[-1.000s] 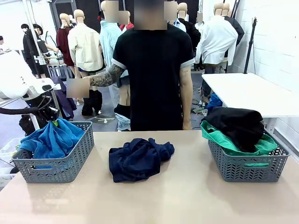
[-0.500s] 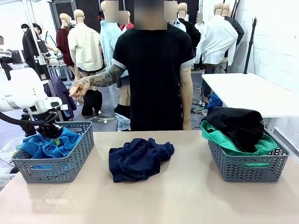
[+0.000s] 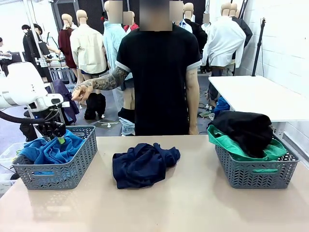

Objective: Sort the tops and bottoms.
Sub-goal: Sort the clothes according to human instructions.

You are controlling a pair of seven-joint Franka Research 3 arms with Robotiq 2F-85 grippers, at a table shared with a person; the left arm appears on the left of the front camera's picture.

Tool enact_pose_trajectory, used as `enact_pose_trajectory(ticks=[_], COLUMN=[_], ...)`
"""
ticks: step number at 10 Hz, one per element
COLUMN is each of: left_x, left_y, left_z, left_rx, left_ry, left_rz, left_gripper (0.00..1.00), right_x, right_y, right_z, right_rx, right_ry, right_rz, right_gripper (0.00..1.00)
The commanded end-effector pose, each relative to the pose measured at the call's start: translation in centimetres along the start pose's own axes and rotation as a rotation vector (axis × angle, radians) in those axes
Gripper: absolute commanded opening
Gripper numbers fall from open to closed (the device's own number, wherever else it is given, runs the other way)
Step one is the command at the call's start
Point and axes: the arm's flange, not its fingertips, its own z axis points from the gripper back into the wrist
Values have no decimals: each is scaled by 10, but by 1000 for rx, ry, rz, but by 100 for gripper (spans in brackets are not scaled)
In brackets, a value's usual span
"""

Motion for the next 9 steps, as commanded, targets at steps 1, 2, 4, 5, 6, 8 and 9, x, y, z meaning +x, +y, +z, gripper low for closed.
enact_pose_trajectory(ticks=[1,2,4,5,6,8,9], left_x=[-16,-21,-31,-40,-54,-80,-96], left_y=[-3,-6,-11,-17,-19,-17,-18], left_z=[9,17,37,55,77,117,129], left_rx=[-28,-29,-16,6,26,55,97], left_ry=[-19,-41,-75,-127,-192,-237,-282], left_rz=[-19,-26,-30,-32,-42,-47,-54], left_gripper=[100,100,100,100,100,100,100], right_x=[0,0,0,0,0,0,0], right_y=[0,0,0,0,0,0,0], right_z=[0,0,0,0,0,0,0], right_rx=[11,11,11,11,11,11,11], right_ry=[6,6,6,6,6,6,6], right_rz=[7,7,7,7,7,7,7], right_gripper=[100,100,100,100,100,100,100])
